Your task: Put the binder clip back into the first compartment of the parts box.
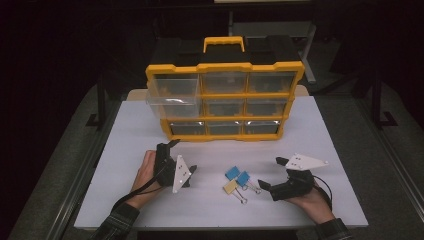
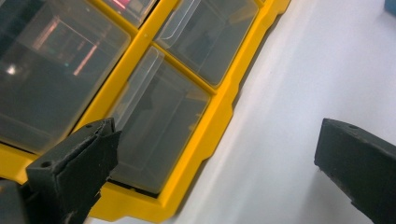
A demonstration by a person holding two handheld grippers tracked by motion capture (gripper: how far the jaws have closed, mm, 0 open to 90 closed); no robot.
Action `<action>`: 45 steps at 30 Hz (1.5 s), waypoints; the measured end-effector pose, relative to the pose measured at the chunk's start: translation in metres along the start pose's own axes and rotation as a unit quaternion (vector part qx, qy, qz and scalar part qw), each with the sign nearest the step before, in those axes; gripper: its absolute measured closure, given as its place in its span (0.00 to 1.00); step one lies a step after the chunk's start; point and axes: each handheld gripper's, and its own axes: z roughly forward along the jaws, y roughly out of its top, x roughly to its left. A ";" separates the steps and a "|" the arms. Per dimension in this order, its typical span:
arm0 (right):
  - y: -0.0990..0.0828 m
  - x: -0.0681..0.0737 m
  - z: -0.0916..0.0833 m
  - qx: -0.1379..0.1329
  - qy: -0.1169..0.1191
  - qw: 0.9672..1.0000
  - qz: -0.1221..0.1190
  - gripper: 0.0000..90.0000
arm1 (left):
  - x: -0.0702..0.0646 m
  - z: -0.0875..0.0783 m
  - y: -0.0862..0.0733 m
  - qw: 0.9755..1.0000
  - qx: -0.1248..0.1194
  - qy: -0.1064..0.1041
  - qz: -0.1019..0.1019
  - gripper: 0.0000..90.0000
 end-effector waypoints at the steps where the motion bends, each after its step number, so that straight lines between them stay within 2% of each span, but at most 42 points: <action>1: 0.000 0.000 0.000 0.000 0.000 1.000 0.000 0.00 | 0.001 0.000 0.000 1.000 0.002 -0.003 -0.005 0.00; 5: 0.000 0.000 0.000 0.000 0.000 1.000 -0.001 0.00 | 0.002 0.002 -0.001 0.999 0.003 -0.018 -0.032 0.00; 6: 0.000 0.000 0.000 0.000 0.000 1.000 -0.001 0.00 | 0.002 0.002 -0.001 0.999 0.003 -0.018 -0.032 0.00; 7: 0.000 0.000 0.000 0.000 0.000 1.000 0.000 0.00 | 0.003 0.002 -0.002 0.998 0.005 -0.025 -0.050 0.00; 8: 0.000 0.000 0.000 -0.001 0.000 1.000 0.000 0.00 | 0.003 0.003 -0.003 0.998 0.005 -0.028 -0.057 0.00; 9: 0.000 0.000 0.000 -0.001 0.000 1.000 0.000 0.00 | 0.003 0.003 -0.003 0.998 0.005 -0.028 -0.057 0.00; 10: 0.000 0.000 0.000 0.000 0.000 1.000 -0.001 0.00 | 0.004 0.003 -0.003 0.997 0.005 -0.032 -0.073 0.00; 14: 0.000 0.000 0.000 0.000 0.000 1.000 0.000 0.00 | 0.006 0.003 -0.004 0.995 0.002 -0.033 -0.096 0.00; 17: 0.000 0.000 0.000 0.000 0.001 1.000 -0.001 0.00 | 0.008 0.003 -0.003 0.992 0.003 -0.033 -0.118 0.00; 25: 0.000 0.000 0.000 0.000 0.001 1.000 -0.001 0.00 | 0.013 0.004 -0.005 0.985 -0.001 -0.045 -0.165 0.00; 29: 0.000 0.000 0.000 -0.001 0.000 1.000 -0.001 0.00 | 0.016 0.004 -0.006 0.980 -0.005 -0.050 -0.194 0.00; 32: 0.000 0.000 0.000 -0.001 0.000 1.000 -0.001 0.00 | 0.020 0.003 -0.007 0.977 -0.001 -0.050 -0.208 0.00; 33: 0.000 0.000 0.000 -0.001 0.000 1.000 -0.001 0.00 | 0.021 0.003 -0.007 0.974 -0.006 -0.051 -0.222 0.00; 36: 0.000 0.000 0.000 -0.001 0.000 1.000 -0.001 0.00 | 0.024 0.003 -0.008 0.968 -0.011 -0.054 -0.243 0.00; 39: 0.000 0.000 0.000 -0.001 0.000 1.000 -0.002 0.00 | 0.026 0.003 -0.010 0.965 -0.014 -0.058 -0.256 0.00; 45: 0.000 0.000 0.000 -0.001 0.000 1.000 -0.001 0.00 | 0.030 0.003 -0.013 0.960 -0.017 -0.062 -0.271 0.00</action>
